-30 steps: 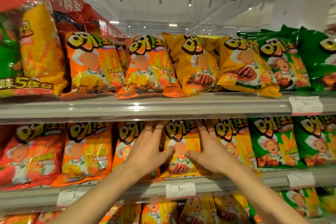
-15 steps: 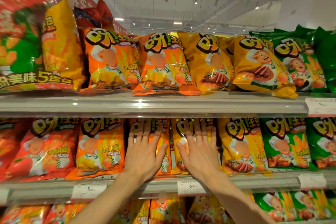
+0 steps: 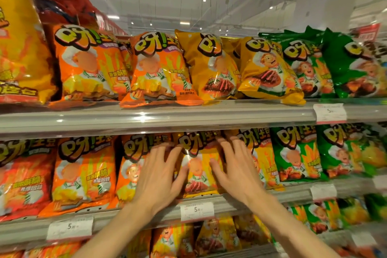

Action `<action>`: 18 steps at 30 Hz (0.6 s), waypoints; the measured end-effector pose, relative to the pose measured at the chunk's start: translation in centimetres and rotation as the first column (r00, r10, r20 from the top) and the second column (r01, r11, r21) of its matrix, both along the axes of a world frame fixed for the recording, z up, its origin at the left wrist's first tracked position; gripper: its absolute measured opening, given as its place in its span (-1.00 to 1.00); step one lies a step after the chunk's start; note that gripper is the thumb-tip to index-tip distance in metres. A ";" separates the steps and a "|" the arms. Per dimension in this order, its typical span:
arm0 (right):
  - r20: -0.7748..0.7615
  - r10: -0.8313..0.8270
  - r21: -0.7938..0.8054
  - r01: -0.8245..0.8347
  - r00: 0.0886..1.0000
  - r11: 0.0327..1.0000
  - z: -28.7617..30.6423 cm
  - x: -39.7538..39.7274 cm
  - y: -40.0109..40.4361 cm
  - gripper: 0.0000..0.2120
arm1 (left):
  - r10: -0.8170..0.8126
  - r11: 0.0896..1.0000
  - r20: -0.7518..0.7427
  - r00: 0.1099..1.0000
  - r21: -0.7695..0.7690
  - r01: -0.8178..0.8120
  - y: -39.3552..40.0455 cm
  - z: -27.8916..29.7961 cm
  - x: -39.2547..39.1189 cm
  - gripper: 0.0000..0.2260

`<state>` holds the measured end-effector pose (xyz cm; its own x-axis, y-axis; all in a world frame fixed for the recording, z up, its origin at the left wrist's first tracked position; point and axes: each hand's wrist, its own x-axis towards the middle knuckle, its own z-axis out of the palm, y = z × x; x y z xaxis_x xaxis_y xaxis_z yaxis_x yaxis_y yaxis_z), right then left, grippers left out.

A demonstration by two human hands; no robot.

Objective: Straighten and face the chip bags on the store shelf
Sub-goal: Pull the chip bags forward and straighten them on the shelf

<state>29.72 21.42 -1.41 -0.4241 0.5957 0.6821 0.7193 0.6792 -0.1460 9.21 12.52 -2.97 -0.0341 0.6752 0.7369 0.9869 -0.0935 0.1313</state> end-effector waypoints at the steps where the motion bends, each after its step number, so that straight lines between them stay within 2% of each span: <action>1: -0.029 -0.010 0.003 0.010 1.000 1.000 0.4 1.6 0.6 -0.54 | -0.063 0.998 0.017 0.998 -0.014 0.063 0.3 0.3 1.3 -0.57; 4: -0.102 -0.089 -0.044 0.085 0.991 0.995 1.5 6.5 2.5 -0.56 | -0.168 0.976 0.119 0.979 -0.117 0.182 1.9 0.9 5.5 -0.52; 7: 0.004 -0.161 -0.246 0.157 0.987 0.956 2.8 10.7 4.7 -0.35 | -0.189 0.943 0.285 0.940 -0.215 0.255 4.1 1.5 9.4 -0.40; 10: 0.157 -0.046 -0.449 0.113 0.986 0.886 3.6 13.2 6.6 -0.11 | -0.129 0.921 0.414 0.901 -0.287 0.264 6.5 2.2 12.3 -0.27; 12: 0.205 0.050 -0.563 0.076 0.977 0.823 3.8 13.7 7.5 0.00 | -0.060 0.910 0.402 0.914 -0.355 0.216 7.7 2.5 13.6 -0.20; 14: 0.197 0.134 -0.623 0.019 0.971 0.782 3.6 13.9 8.5 0.05 | 0.014 0.889 0.368 0.930 -0.431 0.157 8.9 2.8 14.5 -0.13; 18: 0.060 0.234 -0.651 -0.139 0.971 0.746 3.4 14.2 10.6 0.00 | 0.038 0.875 0.452 0.891 -0.446 0.189 10.5 3.6 15.0 0.01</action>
